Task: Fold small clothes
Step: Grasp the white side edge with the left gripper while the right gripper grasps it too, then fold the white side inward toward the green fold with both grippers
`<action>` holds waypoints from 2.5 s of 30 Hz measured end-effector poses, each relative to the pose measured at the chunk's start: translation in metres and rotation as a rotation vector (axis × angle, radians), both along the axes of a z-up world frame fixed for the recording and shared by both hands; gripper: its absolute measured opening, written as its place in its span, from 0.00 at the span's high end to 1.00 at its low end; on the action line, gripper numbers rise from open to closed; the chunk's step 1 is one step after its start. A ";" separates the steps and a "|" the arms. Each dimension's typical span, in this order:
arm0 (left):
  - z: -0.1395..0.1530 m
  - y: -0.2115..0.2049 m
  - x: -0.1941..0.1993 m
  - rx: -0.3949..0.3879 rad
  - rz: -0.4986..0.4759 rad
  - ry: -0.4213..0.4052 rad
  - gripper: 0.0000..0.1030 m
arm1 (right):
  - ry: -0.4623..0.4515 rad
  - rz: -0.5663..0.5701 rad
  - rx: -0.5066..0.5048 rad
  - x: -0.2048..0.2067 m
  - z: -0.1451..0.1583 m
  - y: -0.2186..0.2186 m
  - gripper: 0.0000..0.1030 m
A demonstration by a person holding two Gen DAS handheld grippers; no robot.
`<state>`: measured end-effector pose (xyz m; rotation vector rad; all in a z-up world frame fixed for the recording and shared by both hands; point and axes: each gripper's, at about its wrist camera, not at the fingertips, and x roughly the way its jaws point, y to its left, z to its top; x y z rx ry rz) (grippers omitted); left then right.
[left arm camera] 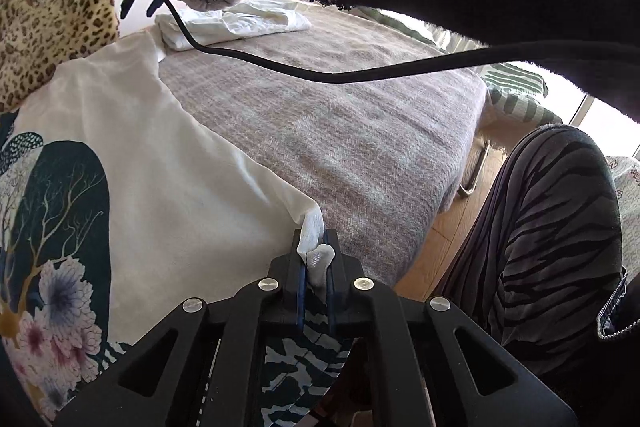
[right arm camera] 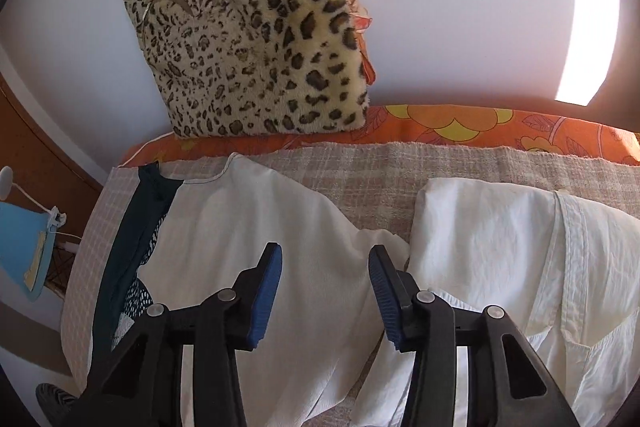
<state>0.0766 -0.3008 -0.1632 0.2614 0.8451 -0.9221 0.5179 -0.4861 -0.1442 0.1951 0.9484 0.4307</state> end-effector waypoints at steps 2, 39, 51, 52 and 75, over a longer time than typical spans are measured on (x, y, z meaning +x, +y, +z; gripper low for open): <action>0.000 0.002 0.000 -0.011 0.001 0.013 0.94 | 0.018 -0.011 -0.023 0.013 -0.007 0.004 0.58; 0.028 0.109 0.011 -0.266 0.301 0.054 0.97 | 0.056 -0.017 -0.217 0.016 0.033 0.092 0.98; 0.007 0.152 0.005 -0.249 0.415 0.085 0.97 | 0.020 0.137 -0.223 0.002 0.043 0.185 0.58; 0.006 0.153 0.005 -0.250 0.417 0.087 0.97 | 0.017 0.143 -0.213 0.000 0.044 0.183 0.58; 0.000 0.170 -0.003 -0.311 0.434 0.119 0.97 | 0.060 0.114 -0.269 0.009 0.002 0.207 1.00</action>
